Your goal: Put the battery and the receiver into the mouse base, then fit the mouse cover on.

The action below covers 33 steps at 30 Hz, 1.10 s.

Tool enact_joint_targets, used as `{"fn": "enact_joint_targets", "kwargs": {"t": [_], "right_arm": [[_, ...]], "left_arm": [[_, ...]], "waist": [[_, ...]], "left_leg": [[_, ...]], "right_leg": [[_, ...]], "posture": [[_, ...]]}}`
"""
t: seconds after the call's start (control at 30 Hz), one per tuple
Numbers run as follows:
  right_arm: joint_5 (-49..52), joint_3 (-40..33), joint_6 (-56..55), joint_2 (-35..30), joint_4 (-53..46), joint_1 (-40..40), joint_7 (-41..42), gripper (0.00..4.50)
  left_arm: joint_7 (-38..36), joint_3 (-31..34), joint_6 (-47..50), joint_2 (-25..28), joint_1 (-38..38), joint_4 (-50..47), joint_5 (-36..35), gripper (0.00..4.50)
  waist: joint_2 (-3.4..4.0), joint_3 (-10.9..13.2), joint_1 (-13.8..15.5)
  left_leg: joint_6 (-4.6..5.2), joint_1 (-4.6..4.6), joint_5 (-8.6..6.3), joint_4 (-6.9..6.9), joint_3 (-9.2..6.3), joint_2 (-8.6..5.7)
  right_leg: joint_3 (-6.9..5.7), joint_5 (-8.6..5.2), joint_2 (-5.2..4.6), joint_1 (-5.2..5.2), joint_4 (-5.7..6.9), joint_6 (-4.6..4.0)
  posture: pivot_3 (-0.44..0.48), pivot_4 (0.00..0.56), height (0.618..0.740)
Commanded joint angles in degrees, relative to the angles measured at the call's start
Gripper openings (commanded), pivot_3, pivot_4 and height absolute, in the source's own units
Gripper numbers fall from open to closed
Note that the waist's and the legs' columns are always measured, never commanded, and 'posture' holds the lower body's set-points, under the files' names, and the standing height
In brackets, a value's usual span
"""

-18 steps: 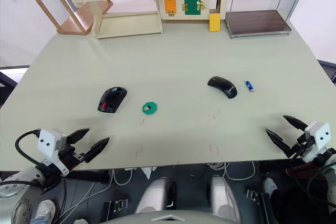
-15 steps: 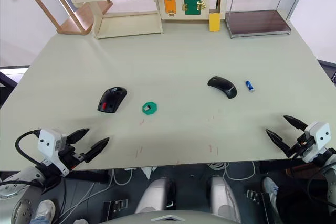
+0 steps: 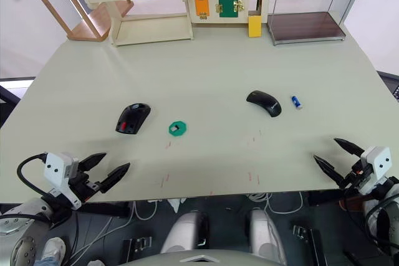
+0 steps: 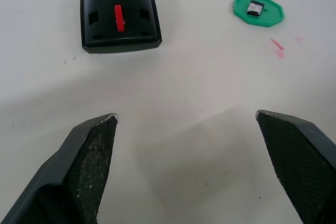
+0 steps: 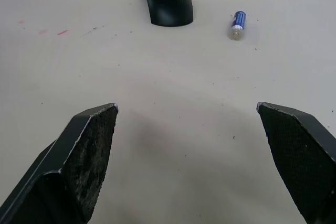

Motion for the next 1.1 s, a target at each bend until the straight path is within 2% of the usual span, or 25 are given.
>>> {"fn": "enact_joint_targets", "kwargs": {"t": [0.03,0.23,0.4,0.77,1.1], "right_arm": [[0.15,-1.10,-1.14,-0.02,-0.64,-0.44,0.07,4.46],[0.65,-0.78,-0.32,-0.27,-2.68,-1.13,0.32,4.46],[3.40,0.01,1.38,-1.02,-5.05,-2.15,4.35,4.46],[10.96,2.12,5.81,-0.44,-12.11,-5.42,14.30,4.46],[12.22,2.94,7.62,-0.24,-13.97,-6.58,17.45,4.46]], "left_arm": [[0.51,1.82,-0.04,0.18,-0.29,-2.18,-0.56,4.50],[1.68,3.79,1.16,-0.66,-2.34,-2.29,-3.96,4.50],[7.35,4.39,4.04,-1.36,-7.86,-3.72,-5.30,4.50],[16.13,-0.41,14.32,-1.90,-16.75,-6.59,-5.65,4.50],[21.18,-3.81,18.34,-1.80,-24.67,-2.48,-1.80,4.50]], "waist": [[0.00,0.00,0.00],[0.00,0.00,0.01],[-0.01,0.00,0.05],[-0.07,0.04,0.05],[-0.08,0.04,0.15]], "left_leg": [[0.00,0.00,0.00,0.00,0.00,0.00],[0.00,0.00,0.00,0.00,0.01,0.00],[0.00,0.00,0.00,0.00,0.01,-0.01],[0.00,-0.01,0.01,0.00,0.09,-0.04],[-0.01,0.01,0.02,0.00,0.05,-0.09]], "right_leg": [[0.00,0.00,0.00,0.00,0.00,0.00],[0.00,0.00,0.00,0.00,0.00,0.00],[-0.02,0.00,0.04,0.02,0.02,0.00],[-0.06,0.03,0.08,0.08,0.04,-0.01],[-0.12,0.14,0.10,0.14,0.09,-0.18]], "posture": [[0.000,0.150,0.740],[0.000,0.150,0.740],[0.000,0.150,0.740],[0.000,0.150,0.740],[0.000,0.150,0.740]]}}
